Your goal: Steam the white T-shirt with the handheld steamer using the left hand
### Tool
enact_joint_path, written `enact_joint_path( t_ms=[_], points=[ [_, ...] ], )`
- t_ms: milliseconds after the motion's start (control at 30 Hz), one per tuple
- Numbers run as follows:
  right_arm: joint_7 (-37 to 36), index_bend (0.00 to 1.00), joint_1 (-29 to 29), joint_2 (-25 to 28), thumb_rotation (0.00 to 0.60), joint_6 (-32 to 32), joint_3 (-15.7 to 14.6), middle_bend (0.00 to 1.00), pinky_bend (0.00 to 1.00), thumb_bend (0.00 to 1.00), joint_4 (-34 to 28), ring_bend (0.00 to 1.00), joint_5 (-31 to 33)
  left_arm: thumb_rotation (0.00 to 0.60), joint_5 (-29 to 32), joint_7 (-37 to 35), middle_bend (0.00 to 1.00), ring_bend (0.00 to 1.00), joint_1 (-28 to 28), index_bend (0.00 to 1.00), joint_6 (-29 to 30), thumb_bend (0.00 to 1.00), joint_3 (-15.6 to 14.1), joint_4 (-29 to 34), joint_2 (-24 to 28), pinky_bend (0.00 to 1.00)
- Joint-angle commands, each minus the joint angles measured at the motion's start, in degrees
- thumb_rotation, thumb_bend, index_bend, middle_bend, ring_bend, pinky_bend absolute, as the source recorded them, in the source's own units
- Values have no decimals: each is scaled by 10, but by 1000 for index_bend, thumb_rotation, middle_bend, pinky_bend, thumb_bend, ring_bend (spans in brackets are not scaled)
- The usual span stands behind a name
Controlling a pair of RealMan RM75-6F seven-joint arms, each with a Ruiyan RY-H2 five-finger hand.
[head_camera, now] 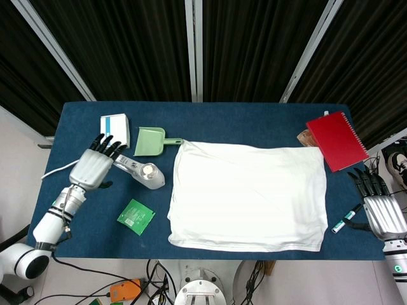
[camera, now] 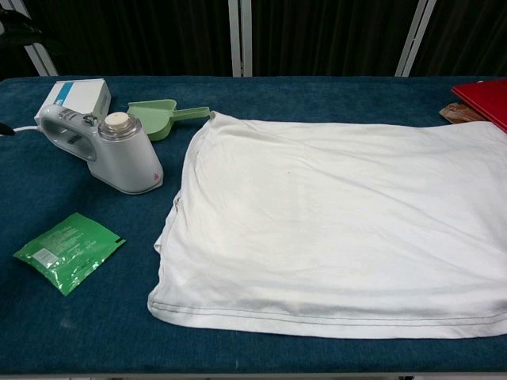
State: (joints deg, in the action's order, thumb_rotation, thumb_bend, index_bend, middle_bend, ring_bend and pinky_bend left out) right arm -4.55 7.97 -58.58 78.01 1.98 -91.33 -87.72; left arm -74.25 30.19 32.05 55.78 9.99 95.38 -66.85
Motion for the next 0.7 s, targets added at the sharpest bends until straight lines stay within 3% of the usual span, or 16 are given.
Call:
enact_joint_path(
  t_ms=[33,333,700],
  points=[
    [0,0,1,-5,600,-12,-5,56,36,81,3,0,9,600,68,64,174,70,50,184,-57,44,5,-20,-22,0],
    [0,0,6,-16,600,-36,-9,56,15,80,9,0,24,600,126,107,250,131,92,230,-83,44,-17,-52,-63,0],
    [4,0,8,-21,600,-45,-11,56,4,81,8,0,33,600,172,140,397,250,130,373,-94,44,-40,-90,-87,0]
  ],
)
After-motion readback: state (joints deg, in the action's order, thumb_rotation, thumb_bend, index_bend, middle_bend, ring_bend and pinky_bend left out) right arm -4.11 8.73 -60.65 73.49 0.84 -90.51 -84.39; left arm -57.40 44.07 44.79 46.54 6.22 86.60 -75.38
